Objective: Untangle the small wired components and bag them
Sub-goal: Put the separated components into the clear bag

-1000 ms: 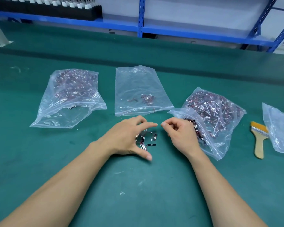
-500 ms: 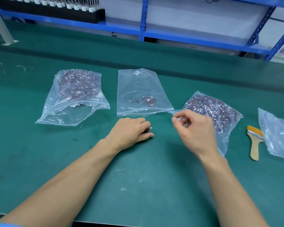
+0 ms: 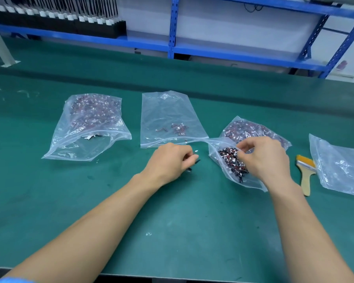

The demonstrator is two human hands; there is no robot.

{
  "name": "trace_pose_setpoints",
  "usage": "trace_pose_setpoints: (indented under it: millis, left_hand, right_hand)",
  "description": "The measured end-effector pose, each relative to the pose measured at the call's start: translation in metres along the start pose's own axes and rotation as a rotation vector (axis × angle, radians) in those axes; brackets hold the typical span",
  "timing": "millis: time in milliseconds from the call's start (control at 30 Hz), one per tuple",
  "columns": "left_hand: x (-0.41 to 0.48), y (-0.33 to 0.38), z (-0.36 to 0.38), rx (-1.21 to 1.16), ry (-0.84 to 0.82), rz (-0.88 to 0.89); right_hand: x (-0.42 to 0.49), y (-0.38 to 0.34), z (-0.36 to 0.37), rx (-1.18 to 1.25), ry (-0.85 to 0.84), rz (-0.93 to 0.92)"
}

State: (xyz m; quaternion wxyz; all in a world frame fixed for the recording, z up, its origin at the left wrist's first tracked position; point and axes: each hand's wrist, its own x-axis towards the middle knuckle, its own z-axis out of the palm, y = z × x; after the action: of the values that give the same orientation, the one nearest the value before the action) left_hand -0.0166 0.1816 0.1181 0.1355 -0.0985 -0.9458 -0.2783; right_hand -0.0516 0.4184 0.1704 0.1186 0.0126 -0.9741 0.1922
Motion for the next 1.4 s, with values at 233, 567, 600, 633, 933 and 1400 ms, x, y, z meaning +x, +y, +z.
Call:
trace_pose_setpoints:
  millis: [233,567,600,633,933,1400]
  left_hand:
    - [0.049,0.088,0.032,-0.158,-0.173,-0.127]
    - [0.046,0.087,0.044,-0.365,-0.306,-0.004]
    - [0.044,0.085,0.043,-0.333,-0.311,0.018]
    - [0.043,0.082,0.041,-0.296,-0.296,0.046]
    - [0.037,0.079,0.037,0.082,0.032,0.144]
    - [0.021,0.072,0.050,0.350,0.052,0.555]
  right_hand:
    - [0.003,-0.002,-0.005,0.303,-0.022,-0.030]
    - [0.005,0.008,-0.014,0.406,-0.012,-0.057]
    - [0.005,0.008,-0.013,0.404,-0.013,-0.061]
    - [0.004,0.008,-0.013,0.401,-0.013,-0.068]
    - [0.003,0.009,-0.008,0.347,0.007,-0.077]
    - [0.000,0.006,-0.007,0.327,0.020,-0.093]
